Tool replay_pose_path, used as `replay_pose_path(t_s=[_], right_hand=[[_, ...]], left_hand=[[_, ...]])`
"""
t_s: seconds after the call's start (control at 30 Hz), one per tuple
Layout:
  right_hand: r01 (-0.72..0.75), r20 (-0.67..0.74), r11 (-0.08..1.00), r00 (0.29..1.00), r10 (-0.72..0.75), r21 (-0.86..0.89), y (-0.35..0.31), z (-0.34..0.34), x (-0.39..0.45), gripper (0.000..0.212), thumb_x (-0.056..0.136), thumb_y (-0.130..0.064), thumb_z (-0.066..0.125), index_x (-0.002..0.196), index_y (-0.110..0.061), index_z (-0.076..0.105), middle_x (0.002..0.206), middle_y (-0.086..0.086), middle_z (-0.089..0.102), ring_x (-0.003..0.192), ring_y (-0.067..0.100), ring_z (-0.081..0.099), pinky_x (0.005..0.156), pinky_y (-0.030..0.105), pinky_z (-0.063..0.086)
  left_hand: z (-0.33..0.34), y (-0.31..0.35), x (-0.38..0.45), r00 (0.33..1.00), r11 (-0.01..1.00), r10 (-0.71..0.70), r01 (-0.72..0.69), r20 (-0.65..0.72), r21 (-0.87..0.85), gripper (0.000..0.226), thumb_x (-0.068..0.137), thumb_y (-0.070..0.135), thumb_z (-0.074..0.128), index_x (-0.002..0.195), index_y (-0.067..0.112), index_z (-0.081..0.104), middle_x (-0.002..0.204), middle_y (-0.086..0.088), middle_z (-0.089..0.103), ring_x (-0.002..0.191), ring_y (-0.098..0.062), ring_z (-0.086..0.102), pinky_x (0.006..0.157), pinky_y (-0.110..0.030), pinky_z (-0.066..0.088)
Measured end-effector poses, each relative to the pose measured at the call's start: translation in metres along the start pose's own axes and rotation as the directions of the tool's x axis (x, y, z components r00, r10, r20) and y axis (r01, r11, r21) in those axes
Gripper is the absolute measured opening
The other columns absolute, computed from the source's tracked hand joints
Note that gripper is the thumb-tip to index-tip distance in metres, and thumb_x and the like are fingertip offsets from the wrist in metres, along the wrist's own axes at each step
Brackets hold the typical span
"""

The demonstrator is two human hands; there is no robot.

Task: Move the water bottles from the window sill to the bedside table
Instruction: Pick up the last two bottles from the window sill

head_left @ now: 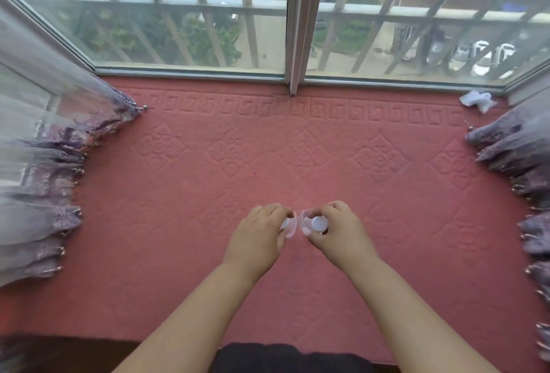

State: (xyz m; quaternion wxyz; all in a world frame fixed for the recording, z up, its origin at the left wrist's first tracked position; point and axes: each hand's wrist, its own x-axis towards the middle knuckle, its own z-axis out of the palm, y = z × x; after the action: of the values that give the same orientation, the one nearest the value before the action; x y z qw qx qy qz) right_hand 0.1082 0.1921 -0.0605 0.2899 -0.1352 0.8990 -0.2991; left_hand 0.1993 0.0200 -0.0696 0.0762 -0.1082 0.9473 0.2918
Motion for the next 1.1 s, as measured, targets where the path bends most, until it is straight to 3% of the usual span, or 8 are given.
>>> replay_pose_path(t_s=[0.07,0.23,0.3,0.4,0.5,0.67,0.8,1.1], right_hand=[[-0.006,-0.006,0.999,1.000,0.006,0.039,0.007,0.008,-0.014,0.024,0.073,-0.022,0.072,0.094,-0.033,0.069,0.094,-0.013,0.052,0.081,0.002,0.055,0.068,0.021,0.047],[0.021,-0.092,0.991,0.996,-0.008,0.134,0.028,0.026,-0.033,0.030,0.076,-0.019,0.077,0.099,-0.033,0.066,0.100,-0.018,0.048,0.090,-0.002,0.054,0.075,0.013,0.043],[-0.023,-0.100,0.997,0.995,0.030,0.077,0.039,0.034,-0.034,0.042,0.074,-0.028,0.080,0.113,-0.034,0.067,0.109,-0.016,0.050,0.101,0.006,0.054,0.086,0.026,0.047],[-0.039,-0.082,0.999,0.996,0.036,-0.034,0.042,0.040,-0.033,0.054,0.075,-0.035,0.079,0.125,-0.035,0.060,0.121,-0.013,0.055,0.112,0.019,0.053,0.091,0.025,0.039],[-0.079,-0.063,0.995,0.995,0.083,0.069,0.035,0.045,-0.031,0.055,0.079,-0.036,0.075,0.131,-0.028,0.058,0.125,-0.011,0.061,0.117,0.015,0.055,0.091,0.026,0.041],[-0.134,-0.029,0.988,0.990,0.136,0.072,0.024,0.031,-0.037,0.047,0.067,-0.026,0.073,0.111,-0.036,0.060,0.091,-0.018,0.064,0.087,0.009,0.063,0.067,0.023,0.046],[-0.122,-0.063,0.991,0.990,0.125,0.049,0.010,0.002,-0.066,0.044,0.063,-0.039,0.076,0.103,-0.041,0.058,0.089,-0.019,0.065,0.083,0.006,0.062,0.072,0.032,0.054],[0.173,-0.335,0.971,0.936,-0.110,0.163,-0.067,-0.107,-0.181,0.022,0.068,-0.036,0.080,0.086,-0.034,0.067,0.078,-0.014,0.066,0.074,0.006,0.061,0.067,0.035,0.052]], left_hand=[[0.007,0.002,-0.015,0.999,0.999,-0.026,0.026,0.024,-0.023,0.029,0.086,0.023,0.057,0.112,0.035,0.054,0.116,0.020,0.053,0.093,-0.013,0.049,0.073,-0.035,0.049],[0.023,-0.002,-0.025,0.985,0.992,-0.108,0.115,0.134,-0.048,0.049,0.081,0.027,0.063,0.125,0.040,0.044,0.129,0.023,0.044,0.107,-0.015,0.052,0.086,-0.034,0.049],[0.027,-0.005,-0.021,0.970,0.987,-0.147,0.158,0.196,-0.041,0.056,0.081,0.034,0.066,0.132,0.040,0.042,0.136,0.021,0.043,0.113,-0.017,0.052,0.091,-0.035,0.047],[0.031,-0.007,-0.015,0.944,0.978,-0.198,0.208,0.264,-0.013,0.064,0.082,0.040,0.067,0.139,0.039,0.040,0.142,0.019,0.042,0.118,-0.019,0.050,0.096,-0.035,0.045],[0.035,-0.006,-0.015,0.949,0.978,-0.206,0.211,0.241,0.004,0.066,0.083,0.038,0.068,0.143,0.035,0.040,0.145,0.017,0.042,0.121,-0.020,0.047,0.098,-0.035,0.043],[0.026,0.007,-0.023,0.959,0.980,-0.198,0.199,0.203,0.018,0.064,0.086,0.037,0.063,0.145,0.027,0.040,0.146,0.013,0.041,0.130,-0.017,0.041,0.101,-0.031,0.040],[-0.008,0.032,-0.039,0.974,0.988,-0.156,0.152,0.162,0.035,0.067,0.086,0.042,0.062,0.146,0.029,0.038,0.147,0.014,0.040,0.133,-0.013,0.039,0.103,-0.029,0.038],[-0.131,0.133,-0.114,0.996,1.000,0.028,-0.028,-0.090,0.003,0.076,0.079,0.059,0.066,0.145,0.042,0.032,0.145,0.022,0.043,0.132,-0.006,0.042,0.103,-0.029,0.038]])
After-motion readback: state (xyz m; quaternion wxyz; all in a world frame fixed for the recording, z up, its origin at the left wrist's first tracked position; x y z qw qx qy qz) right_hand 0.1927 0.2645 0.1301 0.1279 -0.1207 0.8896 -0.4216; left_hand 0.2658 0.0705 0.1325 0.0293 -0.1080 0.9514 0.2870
